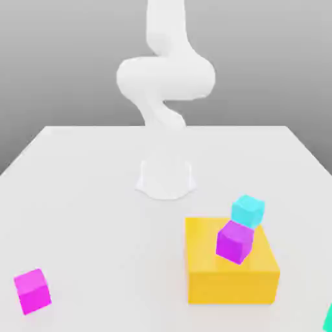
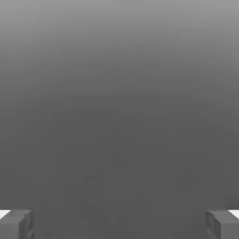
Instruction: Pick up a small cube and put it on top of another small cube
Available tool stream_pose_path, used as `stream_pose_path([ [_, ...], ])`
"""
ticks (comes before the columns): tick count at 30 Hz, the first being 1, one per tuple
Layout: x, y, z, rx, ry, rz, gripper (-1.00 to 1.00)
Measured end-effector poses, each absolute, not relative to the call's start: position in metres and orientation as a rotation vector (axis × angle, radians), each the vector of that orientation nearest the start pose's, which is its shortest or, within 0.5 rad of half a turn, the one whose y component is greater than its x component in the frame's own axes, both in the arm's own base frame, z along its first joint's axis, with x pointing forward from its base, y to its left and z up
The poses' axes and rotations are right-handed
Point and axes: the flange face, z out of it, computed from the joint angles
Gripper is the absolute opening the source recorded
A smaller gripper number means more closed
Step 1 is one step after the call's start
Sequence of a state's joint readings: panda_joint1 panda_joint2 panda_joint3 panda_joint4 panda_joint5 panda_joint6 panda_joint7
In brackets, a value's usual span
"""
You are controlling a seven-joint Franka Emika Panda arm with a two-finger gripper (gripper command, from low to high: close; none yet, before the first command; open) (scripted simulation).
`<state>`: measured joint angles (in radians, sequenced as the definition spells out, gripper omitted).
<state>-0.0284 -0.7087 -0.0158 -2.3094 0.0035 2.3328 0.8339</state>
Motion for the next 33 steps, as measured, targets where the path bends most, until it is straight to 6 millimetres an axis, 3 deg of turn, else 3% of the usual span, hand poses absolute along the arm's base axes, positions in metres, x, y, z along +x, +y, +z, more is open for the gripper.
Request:
stream_pose_path([
  [7,0.451,-0.082,0.565,-2.395,1.487,-0.7,0.0],
  [14,0.48,-0.15,0.441,-2.299,1.826,-0.459,0.0],
  [21,0.464,-0.221,0.31,-2.134,2.176,-0.218,0.0],
  [26,0.433,-0.252,0.218,-2.011,2.39,-0.041,0.0],
  [31,0.424,-0.259,0.146,-1.979,2.44,-0.002,0.0],
  [32,0.424,-0.259,0.137,-1.978,2.441,-0.001,-1.0],
  [33,0.424,-0.259,0.137,-1.978,2.441,-0.001,-1.0],
])
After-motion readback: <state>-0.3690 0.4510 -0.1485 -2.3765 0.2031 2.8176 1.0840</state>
